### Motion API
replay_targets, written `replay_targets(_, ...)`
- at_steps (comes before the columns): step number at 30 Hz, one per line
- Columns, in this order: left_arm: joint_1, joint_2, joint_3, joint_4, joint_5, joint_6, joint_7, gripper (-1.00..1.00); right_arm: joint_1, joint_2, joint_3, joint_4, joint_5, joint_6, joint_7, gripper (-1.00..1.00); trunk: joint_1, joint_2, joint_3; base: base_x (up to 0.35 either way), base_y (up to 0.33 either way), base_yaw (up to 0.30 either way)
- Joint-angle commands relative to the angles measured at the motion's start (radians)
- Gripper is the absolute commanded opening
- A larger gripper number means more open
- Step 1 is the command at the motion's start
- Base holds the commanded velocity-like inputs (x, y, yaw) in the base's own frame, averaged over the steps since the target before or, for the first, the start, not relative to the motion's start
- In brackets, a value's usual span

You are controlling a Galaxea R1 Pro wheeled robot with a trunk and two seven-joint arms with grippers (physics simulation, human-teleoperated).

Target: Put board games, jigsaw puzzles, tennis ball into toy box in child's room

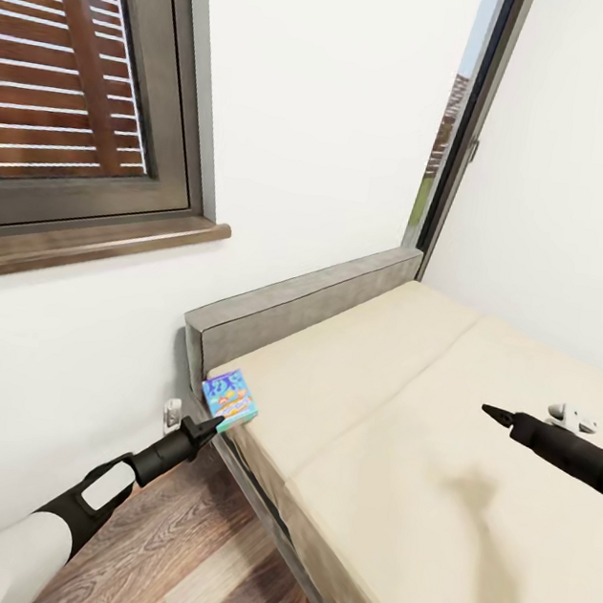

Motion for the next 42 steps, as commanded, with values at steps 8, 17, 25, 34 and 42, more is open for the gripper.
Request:
replay_targets(8, 0.000, 0.001, -0.008, -0.017, 0.006, 0.008, -0.013, -1.00, 0.032, 0.001, 0.000, -0.046, 0.004, 0.003, 0.008, 1.00, 0.000, 0.000, -0.001, 0.000, 0.000, 0.000)
replay_targets(17, 0.009, -0.009, -0.014, -0.078, 0.001, 0.014, -0.012, -1.00, 0.059, 0.005, 0.001, -0.074, 0.004, 0.001, 0.008, 1.00, 0.000, 0.000, -0.001, 0.000, 0.000, 0.000)
replay_targets(25, 0.047, -0.025, -0.051, -0.170, -0.011, 0.024, 0.006, -1.00, 0.071, 0.023, 0.001, -0.098, 0.004, 0.001, 0.008, 1.00, 0.000, 0.000, -0.001, 0.000, 0.000, 0.000)
replay_targets(34, 0.074, -0.053, -0.157, -0.309, -0.016, 0.035, 0.149, -1.00, 0.075, 0.030, 0.001, -0.108, 0.004, 0.002, 0.008, 1.00, 0.000, 0.000, -0.001, 0.000, 0.000, 0.000)
replay_targets(42, 0.077, -0.099, -0.186, -0.345, -0.015, 0.087, 0.362, -1.00, 0.075, 0.031, 0.006, -0.109, 0.003, 0.007, 0.008, 1.00, 0.000, 0.000, -0.001, 0.000, 0.000, 0.000)
